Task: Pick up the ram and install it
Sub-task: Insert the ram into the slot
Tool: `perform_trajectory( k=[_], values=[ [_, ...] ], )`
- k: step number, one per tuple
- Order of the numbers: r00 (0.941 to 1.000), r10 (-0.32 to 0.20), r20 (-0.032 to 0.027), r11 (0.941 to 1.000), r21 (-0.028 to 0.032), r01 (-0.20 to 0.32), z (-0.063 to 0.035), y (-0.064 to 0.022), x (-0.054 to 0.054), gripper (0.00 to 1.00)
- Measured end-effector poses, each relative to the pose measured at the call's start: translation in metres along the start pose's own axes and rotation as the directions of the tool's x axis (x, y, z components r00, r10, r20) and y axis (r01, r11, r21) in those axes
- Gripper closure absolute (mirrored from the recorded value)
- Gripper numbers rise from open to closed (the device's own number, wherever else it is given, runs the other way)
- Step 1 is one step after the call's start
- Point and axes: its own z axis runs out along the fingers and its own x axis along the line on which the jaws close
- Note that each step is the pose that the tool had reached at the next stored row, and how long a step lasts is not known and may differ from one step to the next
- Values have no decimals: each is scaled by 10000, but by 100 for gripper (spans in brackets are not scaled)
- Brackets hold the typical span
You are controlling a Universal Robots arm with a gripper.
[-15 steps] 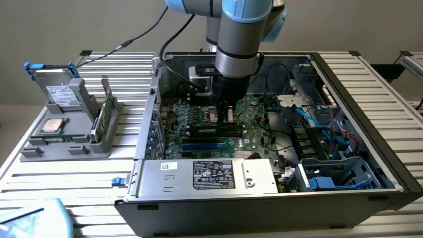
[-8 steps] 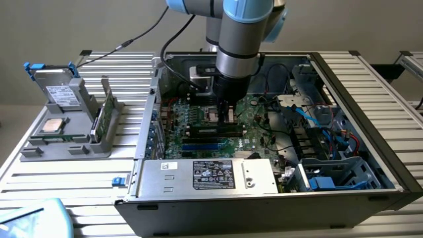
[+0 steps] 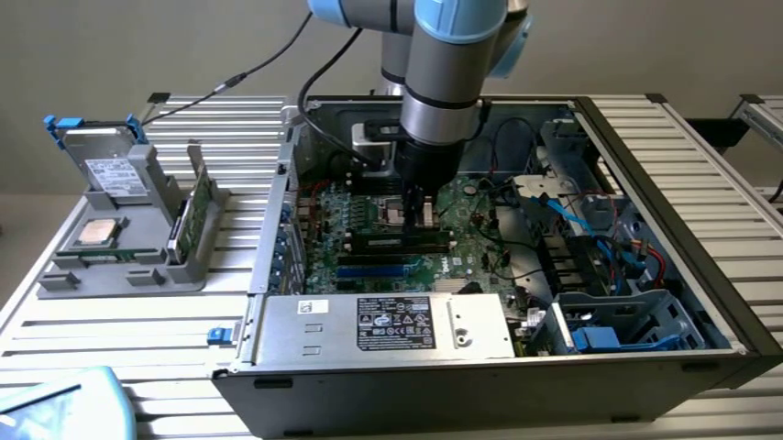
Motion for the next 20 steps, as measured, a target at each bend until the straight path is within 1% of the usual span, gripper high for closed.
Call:
perform_trajectory(
  k=[2, 6, 16, 20],
  values=[
    [10000, -3, 3, 10000, -51, 3, -2, -13, 1, 86],
    [10000, -4, 6, 9999, -108, 4, -3, -31, 2, 86],
    [10000, -9, 14, 9997, -235, 9, -23, -53, 3, 86],
    [10000, -7, 15, 9997, -259, 8, -26, -54, 4, 86]
  ],
)
